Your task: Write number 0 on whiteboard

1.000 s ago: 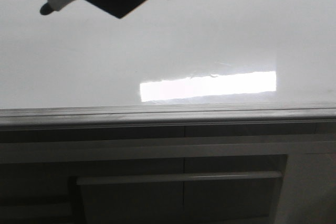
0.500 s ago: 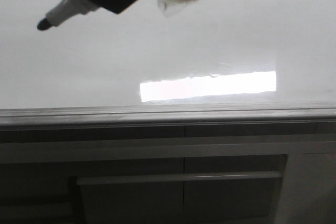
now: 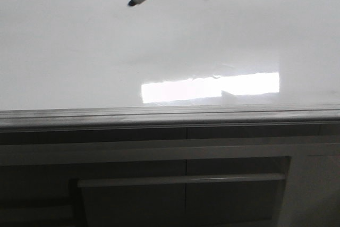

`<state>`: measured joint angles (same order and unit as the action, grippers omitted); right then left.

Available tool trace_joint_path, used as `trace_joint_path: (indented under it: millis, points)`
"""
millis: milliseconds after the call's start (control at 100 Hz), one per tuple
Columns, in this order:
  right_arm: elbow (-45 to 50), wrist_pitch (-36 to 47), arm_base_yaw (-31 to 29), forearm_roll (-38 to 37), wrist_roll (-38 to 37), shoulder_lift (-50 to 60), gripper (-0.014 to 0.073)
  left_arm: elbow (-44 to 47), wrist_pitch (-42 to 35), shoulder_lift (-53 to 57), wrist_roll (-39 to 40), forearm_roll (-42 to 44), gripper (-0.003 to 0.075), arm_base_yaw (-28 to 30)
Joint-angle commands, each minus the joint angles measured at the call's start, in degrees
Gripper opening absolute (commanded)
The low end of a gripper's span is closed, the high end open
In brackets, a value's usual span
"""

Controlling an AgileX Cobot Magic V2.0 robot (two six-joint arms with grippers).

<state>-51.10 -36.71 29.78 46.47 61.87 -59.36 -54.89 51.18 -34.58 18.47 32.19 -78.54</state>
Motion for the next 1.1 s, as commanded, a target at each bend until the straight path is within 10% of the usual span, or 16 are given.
trace_joint_path:
  millis: [0,110,610,1090]
  points:
    - [-1.55,8.30,-2.96,1.76,-1.43,1.08,-0.0062,0.71,-2.25,5.72,9.89,8.09,0.0108,-0.35]
    - [-1.55,15.68,-3.48,1.76,-1.43,0.96,-0.0062,5.41,-4.32,11.48,14.13,12.61,-0.0020,-0.35]
    - [-1.55,25.36,-3.48,3.09,-1.43,-5.60,-0.0062,16.47,-6.04,16.22,45.83,35.93,-0.0020,-0.35]
    - [-1.55,28.97,-3.48,5.61,-1.43,-10.80,-0.0062,17.01,-5.41,16.22,48.31,38.52,-0.0020,-0.35]
